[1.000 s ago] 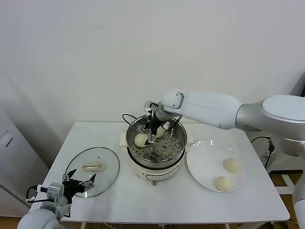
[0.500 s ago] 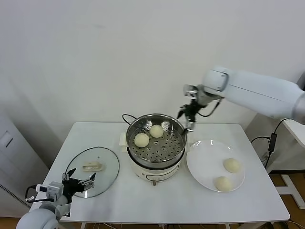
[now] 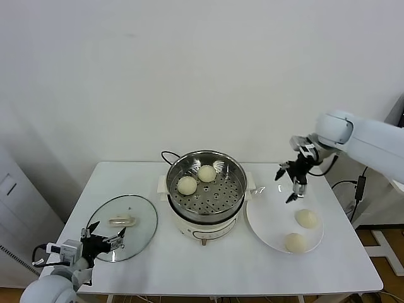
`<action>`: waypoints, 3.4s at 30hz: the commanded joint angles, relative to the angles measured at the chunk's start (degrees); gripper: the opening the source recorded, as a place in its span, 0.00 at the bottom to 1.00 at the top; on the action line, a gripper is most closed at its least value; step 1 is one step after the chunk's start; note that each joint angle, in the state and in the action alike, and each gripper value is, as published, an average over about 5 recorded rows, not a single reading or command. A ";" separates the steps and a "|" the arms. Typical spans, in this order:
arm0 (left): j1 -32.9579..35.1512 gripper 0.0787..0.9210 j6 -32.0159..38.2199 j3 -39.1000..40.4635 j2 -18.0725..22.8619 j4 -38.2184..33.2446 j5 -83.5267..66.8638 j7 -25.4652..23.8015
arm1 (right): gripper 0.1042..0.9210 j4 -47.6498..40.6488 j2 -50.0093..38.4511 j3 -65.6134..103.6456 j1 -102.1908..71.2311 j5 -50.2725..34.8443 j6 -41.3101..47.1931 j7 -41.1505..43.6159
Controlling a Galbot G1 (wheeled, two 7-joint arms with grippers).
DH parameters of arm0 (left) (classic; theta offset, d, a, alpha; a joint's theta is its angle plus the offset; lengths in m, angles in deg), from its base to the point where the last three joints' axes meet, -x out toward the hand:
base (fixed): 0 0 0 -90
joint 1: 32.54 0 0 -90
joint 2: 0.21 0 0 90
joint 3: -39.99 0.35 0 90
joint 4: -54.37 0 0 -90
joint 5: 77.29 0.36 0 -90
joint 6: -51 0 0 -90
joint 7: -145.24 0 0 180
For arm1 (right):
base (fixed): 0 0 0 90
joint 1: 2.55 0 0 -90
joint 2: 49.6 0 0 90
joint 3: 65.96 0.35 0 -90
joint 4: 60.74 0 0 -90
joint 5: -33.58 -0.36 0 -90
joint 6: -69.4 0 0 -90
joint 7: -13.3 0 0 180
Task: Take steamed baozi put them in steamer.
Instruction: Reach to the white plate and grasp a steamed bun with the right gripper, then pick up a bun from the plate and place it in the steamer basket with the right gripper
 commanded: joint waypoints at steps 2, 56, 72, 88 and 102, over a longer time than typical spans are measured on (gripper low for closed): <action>-0.07 0.88 -0.03 0.04 -0.07 0.04 -0.04 0.02 | 0.88 -0.16 -4.31 5.56 -11.09 7.64 -3.64 2.18; -0.80 0.88 -0.66 0.75 0.63 0.14 0.87 0.28 | 0.42 -9.30 0.67 16.45 -25.53 13.95 -4.90 5.97; -1.02 0.88 -0.37 0.50 -0.62 0.71 0.08 0.04 | 0.38 -9.59 4.01 23.68 -3.98 21.67 -19.33 7.74; -1.84 0.88 -0.20 0.53 -2.09 1.03 -0.65 0.21 | 0.38 -11.05 16.76 34.93 -6.33 25.72 -40.49 2.50; -1.44 0.88 0.07 0.54 -1.48 1.06 -0.31 0.34 | 0.38 -0.56 23.31 26.67 -9.01 30.19 -53.75 -2.29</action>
